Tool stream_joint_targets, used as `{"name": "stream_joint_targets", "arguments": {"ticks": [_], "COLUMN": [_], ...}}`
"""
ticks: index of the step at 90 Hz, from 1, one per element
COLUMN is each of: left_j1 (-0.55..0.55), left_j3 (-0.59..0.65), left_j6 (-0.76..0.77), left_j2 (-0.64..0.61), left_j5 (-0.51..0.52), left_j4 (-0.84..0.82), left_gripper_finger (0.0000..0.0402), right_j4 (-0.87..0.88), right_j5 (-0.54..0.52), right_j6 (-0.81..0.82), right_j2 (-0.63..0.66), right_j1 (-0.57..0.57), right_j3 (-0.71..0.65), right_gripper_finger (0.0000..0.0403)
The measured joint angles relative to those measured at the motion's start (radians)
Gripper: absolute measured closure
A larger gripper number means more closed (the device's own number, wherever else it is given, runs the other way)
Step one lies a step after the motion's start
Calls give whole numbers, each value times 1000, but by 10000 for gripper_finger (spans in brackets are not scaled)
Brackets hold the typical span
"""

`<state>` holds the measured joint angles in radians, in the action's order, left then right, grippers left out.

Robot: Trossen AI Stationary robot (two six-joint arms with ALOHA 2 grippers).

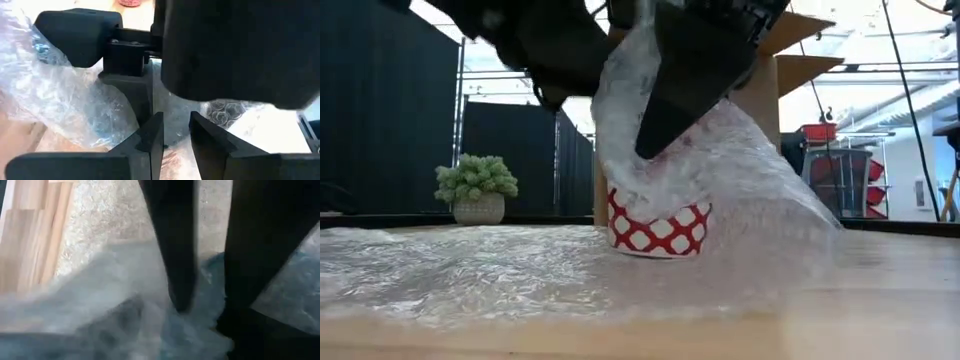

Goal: Wrap mug
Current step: Wrap the red mug with bubble wrap

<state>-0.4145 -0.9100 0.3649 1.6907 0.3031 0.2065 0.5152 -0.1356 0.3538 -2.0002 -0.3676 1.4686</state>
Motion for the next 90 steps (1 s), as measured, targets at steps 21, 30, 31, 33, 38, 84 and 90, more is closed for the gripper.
{"name": "stream_joint_targets", "arguments": {"ticks": [21, 30, 31, 33, 38, 84, 90], "left_j1": [-1, 0, 0, 0, 0, 0, 1], "left_j3": [-3, -3, -3, -3, -3, 0, 1], "left_j6": [-1, -4, -4, -4, -4, 0, 1], "left_j2": [33, 34, 34, 34, 34, 35, 36], "left_j5": [-5, -8, -8, -9, -9, -11, -13], "left_j4": [10, 9, 9, 8, 8, 11, 18], "left_gripper_finger": [320, 320, 320, 320, 320, 320, 320], "right_j4": [45, 133, 143, 164, 230, 447, 375], "right_j5": [24, 23, 23, 22, 22, -281, -282], "right_j6": [5, 10, 13, 20, 28, 106, 103], "right_j2": [19, 54, 57, 63, 80, 132, 116], "right_j1": [-7, -10, -11, -12, -13, 18, 45], "right_j3": [42, 83, 88, 100, 127, 209, 187], "right_gripper_finger": [184, 184, 184, 184, 184, 184, 184]}}
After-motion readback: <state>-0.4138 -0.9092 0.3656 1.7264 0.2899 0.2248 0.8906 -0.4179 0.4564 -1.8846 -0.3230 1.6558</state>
